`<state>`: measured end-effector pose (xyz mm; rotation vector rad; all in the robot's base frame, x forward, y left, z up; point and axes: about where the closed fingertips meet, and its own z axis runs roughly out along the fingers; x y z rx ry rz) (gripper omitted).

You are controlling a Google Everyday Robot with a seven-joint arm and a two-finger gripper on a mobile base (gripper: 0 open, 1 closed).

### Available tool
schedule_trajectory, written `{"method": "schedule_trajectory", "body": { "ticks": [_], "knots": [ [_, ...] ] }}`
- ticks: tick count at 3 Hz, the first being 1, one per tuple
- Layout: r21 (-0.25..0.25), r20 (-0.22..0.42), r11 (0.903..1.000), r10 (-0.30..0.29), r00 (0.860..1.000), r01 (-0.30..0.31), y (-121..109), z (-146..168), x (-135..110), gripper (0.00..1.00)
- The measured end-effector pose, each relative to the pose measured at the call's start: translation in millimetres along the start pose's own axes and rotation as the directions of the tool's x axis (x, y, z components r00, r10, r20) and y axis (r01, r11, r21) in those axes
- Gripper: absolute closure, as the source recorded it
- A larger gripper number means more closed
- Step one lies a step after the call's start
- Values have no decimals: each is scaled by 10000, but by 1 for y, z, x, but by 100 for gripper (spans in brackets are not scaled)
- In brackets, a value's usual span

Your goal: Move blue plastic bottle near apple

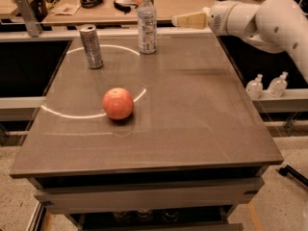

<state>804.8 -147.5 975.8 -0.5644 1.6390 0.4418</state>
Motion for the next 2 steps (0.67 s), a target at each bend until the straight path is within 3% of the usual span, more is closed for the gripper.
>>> {"method": "schedule_trajectory", "body": {
  "ticks": [1, 2],
  "knots": [
    [-858, -115, 9962, -179, 9998, 168, 5, 28, -6, 0],
    [-1609, -170, 9863, -389, 9991, 357, 18, 49, -11, 0]
  ]
}}
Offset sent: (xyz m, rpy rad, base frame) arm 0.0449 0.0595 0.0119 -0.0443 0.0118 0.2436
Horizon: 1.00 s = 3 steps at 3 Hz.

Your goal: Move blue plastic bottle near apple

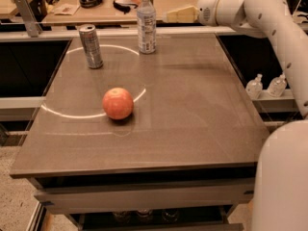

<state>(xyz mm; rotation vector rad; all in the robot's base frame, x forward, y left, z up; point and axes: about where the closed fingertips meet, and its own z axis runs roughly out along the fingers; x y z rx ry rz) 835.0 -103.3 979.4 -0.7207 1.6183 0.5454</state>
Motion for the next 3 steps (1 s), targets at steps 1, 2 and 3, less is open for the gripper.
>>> {"method": "schedule_trajectory", "body": {
  "ticks": [1, 2, 3],
  "knots": [
    [-569, 3, 9984, -68, 10000, 68, 13, 22, -4, 0],
    [-1113, -175, 9938, 41, 9998, -61, 28, 43, 2, 0],
    [-2059, -503, 9783, 145, 9986, -246, 52, 69, 20, 0]
  ]
}}
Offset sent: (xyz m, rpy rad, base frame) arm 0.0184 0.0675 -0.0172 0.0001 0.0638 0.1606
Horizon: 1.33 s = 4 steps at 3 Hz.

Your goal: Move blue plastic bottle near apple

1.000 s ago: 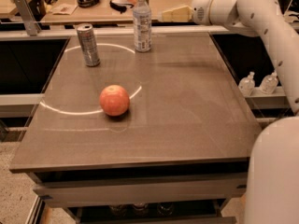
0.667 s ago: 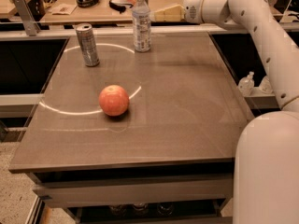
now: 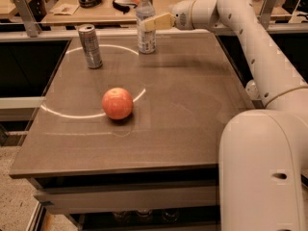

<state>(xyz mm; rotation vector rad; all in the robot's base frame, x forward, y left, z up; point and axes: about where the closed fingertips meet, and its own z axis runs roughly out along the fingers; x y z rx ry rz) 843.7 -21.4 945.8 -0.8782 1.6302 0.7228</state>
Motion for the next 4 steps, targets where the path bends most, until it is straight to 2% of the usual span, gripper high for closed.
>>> {"method": "schedule_trajectory", "body": {
  "ticks": [2, 4],
  "knots": [
    [311, -159, 9995, 107, 9998, -102, 8, 14, 5, 0],
    [890, 228, 9958, 197, 9995, -217, 6, 23, 5, 0]
  ]
}}
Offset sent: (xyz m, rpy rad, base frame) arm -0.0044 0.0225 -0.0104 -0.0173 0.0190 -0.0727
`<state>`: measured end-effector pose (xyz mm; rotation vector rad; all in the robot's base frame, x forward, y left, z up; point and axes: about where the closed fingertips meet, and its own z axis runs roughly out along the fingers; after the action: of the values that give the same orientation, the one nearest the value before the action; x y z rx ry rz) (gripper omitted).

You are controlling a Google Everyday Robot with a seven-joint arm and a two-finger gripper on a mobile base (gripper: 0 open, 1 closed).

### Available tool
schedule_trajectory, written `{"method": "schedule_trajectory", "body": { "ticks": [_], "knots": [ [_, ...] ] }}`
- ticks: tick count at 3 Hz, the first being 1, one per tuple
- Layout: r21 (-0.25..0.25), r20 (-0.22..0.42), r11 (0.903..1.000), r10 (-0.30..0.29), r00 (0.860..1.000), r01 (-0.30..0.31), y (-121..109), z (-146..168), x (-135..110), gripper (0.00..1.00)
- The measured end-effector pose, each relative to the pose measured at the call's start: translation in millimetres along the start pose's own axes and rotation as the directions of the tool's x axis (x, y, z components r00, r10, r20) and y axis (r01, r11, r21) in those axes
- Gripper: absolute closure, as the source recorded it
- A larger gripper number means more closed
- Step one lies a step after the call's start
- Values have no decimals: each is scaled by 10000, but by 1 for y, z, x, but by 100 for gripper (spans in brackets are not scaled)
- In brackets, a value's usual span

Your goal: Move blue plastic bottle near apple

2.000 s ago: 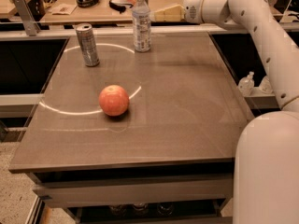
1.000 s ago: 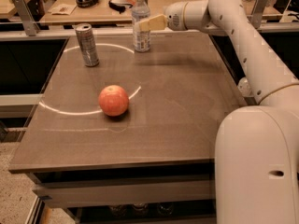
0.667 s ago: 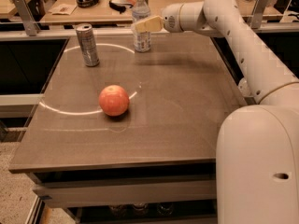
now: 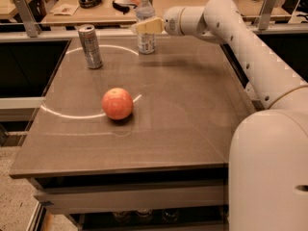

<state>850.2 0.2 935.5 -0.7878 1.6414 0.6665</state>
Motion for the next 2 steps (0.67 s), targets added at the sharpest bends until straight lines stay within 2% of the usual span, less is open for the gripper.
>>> {"method": "schedule_trajectory", "body": {
  "ticks": [1, 2],
  "knots": [
    [102, 75, 9999, -27, 10000, 26, 0, 4, 0, 0],
    [131, 43, 9999, -88, 10000, 87, -3, 8, 1, 17]
  ]
}}
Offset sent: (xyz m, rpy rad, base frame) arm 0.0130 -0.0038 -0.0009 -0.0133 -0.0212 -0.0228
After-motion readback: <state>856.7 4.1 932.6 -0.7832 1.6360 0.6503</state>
